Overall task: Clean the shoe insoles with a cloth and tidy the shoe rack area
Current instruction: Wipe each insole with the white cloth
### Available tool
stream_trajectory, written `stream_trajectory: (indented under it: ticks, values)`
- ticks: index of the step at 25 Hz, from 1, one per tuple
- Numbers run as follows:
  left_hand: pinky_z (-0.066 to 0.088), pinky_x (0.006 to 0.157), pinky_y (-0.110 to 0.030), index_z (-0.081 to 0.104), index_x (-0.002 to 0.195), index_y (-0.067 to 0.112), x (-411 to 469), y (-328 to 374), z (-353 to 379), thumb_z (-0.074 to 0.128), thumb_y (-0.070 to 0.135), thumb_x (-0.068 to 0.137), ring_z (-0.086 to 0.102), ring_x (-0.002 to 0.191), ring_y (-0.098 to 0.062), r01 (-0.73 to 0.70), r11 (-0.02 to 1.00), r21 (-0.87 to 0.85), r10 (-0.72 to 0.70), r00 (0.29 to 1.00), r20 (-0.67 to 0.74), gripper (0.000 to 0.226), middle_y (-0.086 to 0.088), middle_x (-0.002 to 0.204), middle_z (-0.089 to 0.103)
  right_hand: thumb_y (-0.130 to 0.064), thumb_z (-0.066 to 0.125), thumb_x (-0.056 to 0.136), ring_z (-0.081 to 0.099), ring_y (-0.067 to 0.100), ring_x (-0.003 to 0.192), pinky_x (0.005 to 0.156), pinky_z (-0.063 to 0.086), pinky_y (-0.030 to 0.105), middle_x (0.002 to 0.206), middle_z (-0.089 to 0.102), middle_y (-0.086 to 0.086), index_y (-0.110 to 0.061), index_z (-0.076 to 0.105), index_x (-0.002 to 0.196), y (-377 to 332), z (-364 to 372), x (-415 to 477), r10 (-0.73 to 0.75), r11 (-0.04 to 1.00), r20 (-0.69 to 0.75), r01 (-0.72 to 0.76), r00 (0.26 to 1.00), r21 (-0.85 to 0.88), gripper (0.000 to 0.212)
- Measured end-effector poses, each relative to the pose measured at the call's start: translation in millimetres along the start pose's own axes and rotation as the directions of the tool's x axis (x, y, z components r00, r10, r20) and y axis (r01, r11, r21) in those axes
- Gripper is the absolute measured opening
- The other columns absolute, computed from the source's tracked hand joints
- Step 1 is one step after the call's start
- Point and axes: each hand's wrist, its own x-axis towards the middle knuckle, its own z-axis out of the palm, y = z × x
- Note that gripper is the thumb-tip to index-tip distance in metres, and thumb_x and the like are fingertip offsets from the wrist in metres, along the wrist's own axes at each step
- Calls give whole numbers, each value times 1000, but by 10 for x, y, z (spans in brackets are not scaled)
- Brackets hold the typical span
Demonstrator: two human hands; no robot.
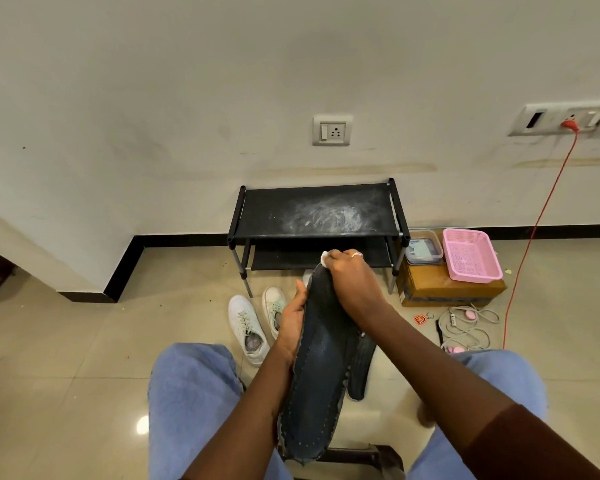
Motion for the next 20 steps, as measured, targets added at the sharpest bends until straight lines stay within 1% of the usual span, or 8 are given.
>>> stream_trajectory:
  ticks: [2,7,9,11,14,16,18,20]
  values:
    - [58,71,-34,79,82,12,38,14,-25,21,59,94,72,83,-23,-5,1000,-9,5,1000,-13,76,-13,93,73,0,44,91,52,24,104,80,49,31,116,59,5,-9,58,118,32,-7,27,64,998,-4,-64,998,22,32]
    - [57,78,-38,73,103,9,-44,11,76,29,65,90,69,92,-29,-11,997,-78,15,999,39,73,-17,103,70,8,46,84,55,25,102,85,48,30,115,64,4,-10,66,111,-70,93,-73,-36,993,46,31,998,110,39]
    - [51,89,-40,65,118,11,-79,32,131,36,63,88,62,108,-30,-38,993,-112,37,999,-10,66,-15,115,65,8,48,82,58,26,100,86,48,32,109,66,7,-9,69,104,-123,99,-91,-63,990,48,57,997,131,35]
    - [44,97,-38,68,114,14,-53,84,119,37,61,88,58,112,-27,-80,987,-142,68,994,-91,62,-13,117,64,9,49,80,59,25,100,88,47,33,103,68,8,-10,71,100,-203,68,-134,-112,981,54,102,992,166,35]
    - [58,64,-28,77,77,9,-48,164,123,23,62,94,71,72,-23,-109,992,-59,100,985,-143,78,-11,79,73,5,46,85,57,22,106,94,44,32,113,67,4,-15,66,113,-292,-37,-249,-152,971,139,122,979,204,40]
    - [54,42,-26,70,77,6,-98,189,193,17,61,95,69,53,-21,-84,996,-6,82,986,-142,79,-11,63,71,-1,41,91,53,25,108,93,41,36,117,63,8,-13,63,116,-332,-53,-348,-150,978,149,126,977,164,36]
    - [48,34,-24,64,76,5,-130,174,230,16,60,95,66,46,-19,-66,997,36,70,988,-137,75,-12,56,68,-10,38,95,50,28,105,88,38,40,113,60,12,-10,62,113,-332,-26,-365,-108,990,139,94,984,104,30]
    - [53,42,-25,75,72,7,-169,155,250,19,62,93,70,56,-21,-72,997,5,72,995,-75,82,-14,67,71,-9,44,93,53,27,103,89,42,42,109,61,11,-8,62,109,-320,14,-306,-110,992,122,101,986,78,24]
